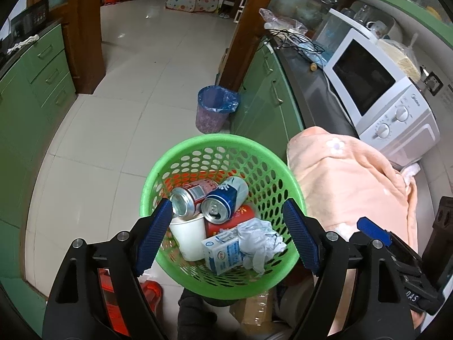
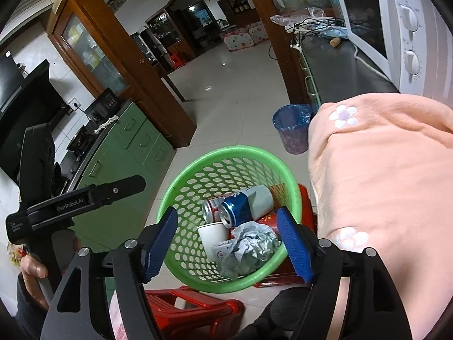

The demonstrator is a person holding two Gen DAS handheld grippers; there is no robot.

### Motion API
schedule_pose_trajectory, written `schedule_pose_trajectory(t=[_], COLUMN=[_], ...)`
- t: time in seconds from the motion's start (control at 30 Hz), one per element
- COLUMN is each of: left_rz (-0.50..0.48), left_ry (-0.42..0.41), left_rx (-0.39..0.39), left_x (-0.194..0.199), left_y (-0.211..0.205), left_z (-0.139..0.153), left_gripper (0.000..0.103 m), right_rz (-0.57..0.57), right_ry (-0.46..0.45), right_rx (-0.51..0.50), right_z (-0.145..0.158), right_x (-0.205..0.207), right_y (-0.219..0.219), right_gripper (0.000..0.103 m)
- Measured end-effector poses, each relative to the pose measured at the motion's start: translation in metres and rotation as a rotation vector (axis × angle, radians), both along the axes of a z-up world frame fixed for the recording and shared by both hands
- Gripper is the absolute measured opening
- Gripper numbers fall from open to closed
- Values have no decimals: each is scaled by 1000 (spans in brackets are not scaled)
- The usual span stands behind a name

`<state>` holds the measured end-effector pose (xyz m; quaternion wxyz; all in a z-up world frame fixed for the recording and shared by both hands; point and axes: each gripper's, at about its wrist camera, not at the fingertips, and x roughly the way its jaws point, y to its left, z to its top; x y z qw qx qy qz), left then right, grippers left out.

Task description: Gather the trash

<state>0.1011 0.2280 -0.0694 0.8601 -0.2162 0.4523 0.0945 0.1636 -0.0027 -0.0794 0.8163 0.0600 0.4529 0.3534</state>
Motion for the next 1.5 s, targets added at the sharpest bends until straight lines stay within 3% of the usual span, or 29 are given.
schedule_pose_trajectory(t=[0.1, 0.7, 1.1, 1.5], left_rz=[0, -132, -264, -331], left_ry=[-4, -52, -98, -123], left_rx=[4, 32, 151, 246], left_x=[-1, 0, -9, -19], left_y=[-5, -70, -137, -177], left_z=[2, 24, 43, 53], left_gripper=[85, 92, 97, 98], right_rz=[-10, -157, -317, -449], right_ry=[-22, -103, -75, -110], right_rx=[-22, -147, -176, -218], right_z=[4, 20, 19, 29], right_x=[-4, -38, -60, -84], right_y=[-7, -74, -135, -187], right_gripper=[76, 88, 89, 91])
